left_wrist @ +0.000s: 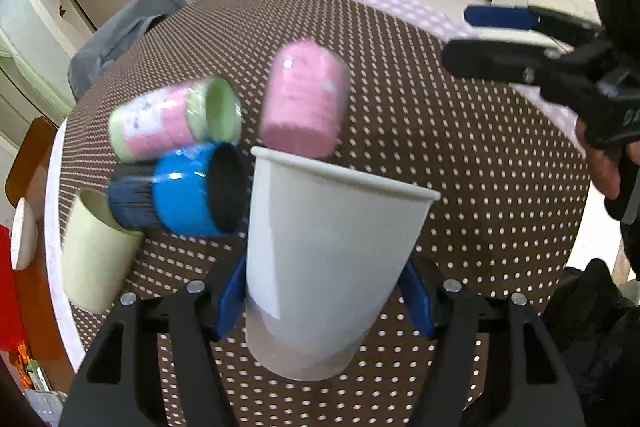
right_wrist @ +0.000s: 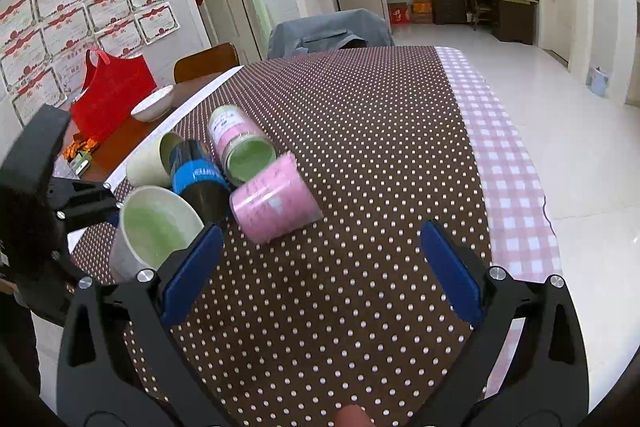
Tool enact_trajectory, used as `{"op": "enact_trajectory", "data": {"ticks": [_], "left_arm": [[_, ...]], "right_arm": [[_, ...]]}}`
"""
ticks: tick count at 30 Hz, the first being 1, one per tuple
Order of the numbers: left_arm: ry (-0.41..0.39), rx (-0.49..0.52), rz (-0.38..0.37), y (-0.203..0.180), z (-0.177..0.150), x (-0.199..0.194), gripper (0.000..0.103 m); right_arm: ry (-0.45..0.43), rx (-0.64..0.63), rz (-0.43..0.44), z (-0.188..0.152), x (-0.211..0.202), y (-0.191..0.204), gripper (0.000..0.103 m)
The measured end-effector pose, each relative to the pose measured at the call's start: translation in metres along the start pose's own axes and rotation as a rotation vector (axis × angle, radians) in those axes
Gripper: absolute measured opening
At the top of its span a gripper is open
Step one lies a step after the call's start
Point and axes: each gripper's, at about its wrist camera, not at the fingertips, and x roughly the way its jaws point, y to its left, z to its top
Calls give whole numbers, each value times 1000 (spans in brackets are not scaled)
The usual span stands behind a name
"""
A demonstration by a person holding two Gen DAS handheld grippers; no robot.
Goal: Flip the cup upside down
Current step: 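Lift the white paper cup with the left tool and turn it upright, then set the white cup on the table and open the left tool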
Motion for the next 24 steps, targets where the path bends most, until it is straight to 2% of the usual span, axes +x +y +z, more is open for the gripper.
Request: {"op": "enact_trajectory", "data": {"ticks": [6, 8, 13, 17, 24], "left_arm": [[12, 24, 10, -13, -12, 16, 67], [5, 29, 35, -16, -14, 14, 79], [-60, 21, 110, -19, -22, 0, 87], [-127, -30, 139, -17, -33, -18, 87], [-263, -185, 224, -11, -55, -62, 87]], "right_arm": [[8, -7, 3, -9, -4, -2, 97], [7, -11, 8, -8, -6, -2, 97], [5, -25, 26, -6, -10, 3, 97], [9, -43, 63, 1, -12, 8, 97], [-26, -129, 93, 13, -18, 27, 97]]}}
